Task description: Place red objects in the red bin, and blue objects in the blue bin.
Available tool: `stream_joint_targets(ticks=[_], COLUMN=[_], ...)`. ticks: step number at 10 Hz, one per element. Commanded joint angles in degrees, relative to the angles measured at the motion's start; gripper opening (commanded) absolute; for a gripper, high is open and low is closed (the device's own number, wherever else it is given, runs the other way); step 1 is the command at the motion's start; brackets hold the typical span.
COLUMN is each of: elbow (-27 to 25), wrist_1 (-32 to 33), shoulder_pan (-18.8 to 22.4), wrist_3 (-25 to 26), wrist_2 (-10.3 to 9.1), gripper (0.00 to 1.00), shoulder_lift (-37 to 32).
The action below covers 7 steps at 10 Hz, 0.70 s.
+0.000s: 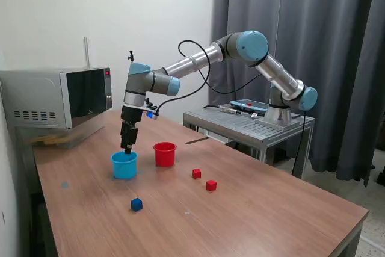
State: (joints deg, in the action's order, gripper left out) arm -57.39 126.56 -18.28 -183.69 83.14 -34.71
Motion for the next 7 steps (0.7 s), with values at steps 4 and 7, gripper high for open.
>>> stream_joint_targets(ticks=[4,7], elbow=[0.2,1.1], wrist_1=[0.0,0.1], shoulder_pan=[0.1,3.9], wrist_3=[0.0,0.0], wrist_2=[0.27,0.00], gripper=[1.00,1.00], shoulder_lift=[-0.2,-0.4])
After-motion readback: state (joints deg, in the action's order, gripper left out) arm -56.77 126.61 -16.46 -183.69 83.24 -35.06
